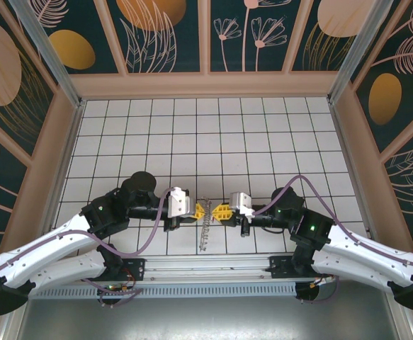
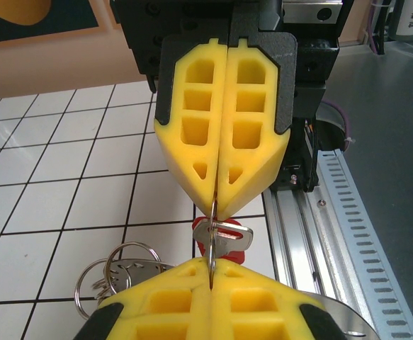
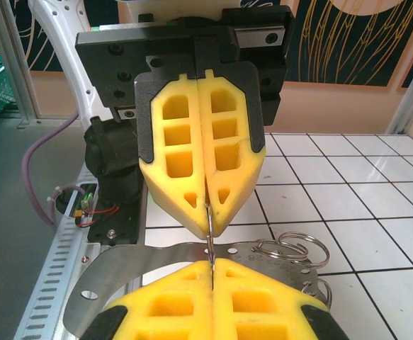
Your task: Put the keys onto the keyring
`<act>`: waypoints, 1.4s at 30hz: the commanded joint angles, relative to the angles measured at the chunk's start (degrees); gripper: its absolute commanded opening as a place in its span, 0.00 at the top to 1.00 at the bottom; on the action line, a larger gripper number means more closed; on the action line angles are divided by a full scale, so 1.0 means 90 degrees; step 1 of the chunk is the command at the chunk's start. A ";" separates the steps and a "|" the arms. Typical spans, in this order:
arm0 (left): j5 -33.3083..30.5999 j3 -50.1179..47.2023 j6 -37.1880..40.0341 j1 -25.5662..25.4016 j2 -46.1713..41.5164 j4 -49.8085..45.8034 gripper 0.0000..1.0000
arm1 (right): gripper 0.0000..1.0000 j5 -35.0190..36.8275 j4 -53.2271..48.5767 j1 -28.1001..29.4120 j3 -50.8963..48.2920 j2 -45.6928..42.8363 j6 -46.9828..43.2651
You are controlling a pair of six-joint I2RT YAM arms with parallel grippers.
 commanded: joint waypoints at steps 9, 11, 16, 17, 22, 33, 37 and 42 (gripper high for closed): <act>-0.0067 0.0256 0.0061 -0.0029 -0.0026 0.0052 1.00 | 1.00 -0.0217 0.0218 -0.0028 0.0029 -0.0119 0.0094; -0.0067 0.0257 0.0059 -0.0034 -0.0025 0.0046 1.00 | 1.00 -0.0217 0.0224 -0.0028 0.0019 -0.0116 0.0099; -0.0067 0.0253 0.0054 -0.0031 -0.0036 0.0050 1.00 | 1.00 -0.0199 0.0221 -0.0028 0.0029 -0.0119 0.0092; -0.0061 0.0258 0.0058 -0.0034 -0.0031 0.0052 1.00 | 1.00 -0.0190 0.0232 -0.0031 0.0038 -0.0107 0.0074; -0.0052 0.0260 0.0057 -0.0024 -0.0026 0.0051 1.00 | 1.00 -0.0045 0.0277 -0.0050 0.0043 -0.0070 0.0025; -0.0059 0.0257 0.0045 -0.0033 -0.0021 0.0041 1.00 | 1.00 -0.0346 0.0518 -0.0205 0.0124 0.0185 -0.0096; -0.0088 0.0259 0.0045 -0.0023 -0.0021 0.0041 1.00 | 1.00 -0.0473 0.0485 -0.0214 0.0126 0.0184 -0.0103; -0.0096 0.0258 0.0047 -0.0021 -0.0014 0.0036 1.00 | 1.00 -0.0479 0.0453 -0.0215 0.0145 0.0090 -0.0129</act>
